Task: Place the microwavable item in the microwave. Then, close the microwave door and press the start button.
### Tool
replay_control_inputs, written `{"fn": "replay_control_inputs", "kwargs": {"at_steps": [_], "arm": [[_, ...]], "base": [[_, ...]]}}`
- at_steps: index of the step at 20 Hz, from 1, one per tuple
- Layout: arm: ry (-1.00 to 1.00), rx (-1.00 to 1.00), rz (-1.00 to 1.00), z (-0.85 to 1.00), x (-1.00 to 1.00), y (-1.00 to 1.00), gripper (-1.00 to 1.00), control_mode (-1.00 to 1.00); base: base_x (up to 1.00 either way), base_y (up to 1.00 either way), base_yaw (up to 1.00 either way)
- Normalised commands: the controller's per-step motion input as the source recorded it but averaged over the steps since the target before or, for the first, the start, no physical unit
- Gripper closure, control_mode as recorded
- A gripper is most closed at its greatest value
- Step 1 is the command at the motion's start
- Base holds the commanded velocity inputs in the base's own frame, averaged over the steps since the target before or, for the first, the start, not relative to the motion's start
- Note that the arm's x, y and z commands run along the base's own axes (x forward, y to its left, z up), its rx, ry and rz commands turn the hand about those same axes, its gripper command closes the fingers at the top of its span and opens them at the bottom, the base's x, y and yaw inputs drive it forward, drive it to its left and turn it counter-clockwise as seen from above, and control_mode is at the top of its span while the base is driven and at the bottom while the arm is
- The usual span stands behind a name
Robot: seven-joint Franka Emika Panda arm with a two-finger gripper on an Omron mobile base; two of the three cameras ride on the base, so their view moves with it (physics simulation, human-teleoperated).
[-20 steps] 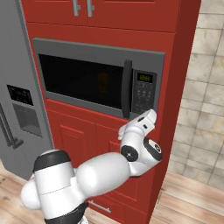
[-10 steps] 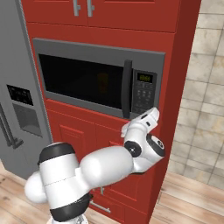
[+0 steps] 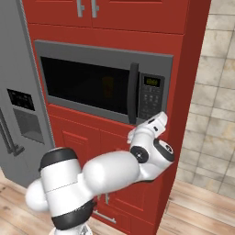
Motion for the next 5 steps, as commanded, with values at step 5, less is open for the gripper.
{"fn": "replay_control_inputs", "kwargs": {"at_steps": [5], "arm": [[0.07,0.01,0.11,-0.18,0.41,-0.17,-1.00,-1.00]], "base": [[0.00,0.00,0.00]]}}
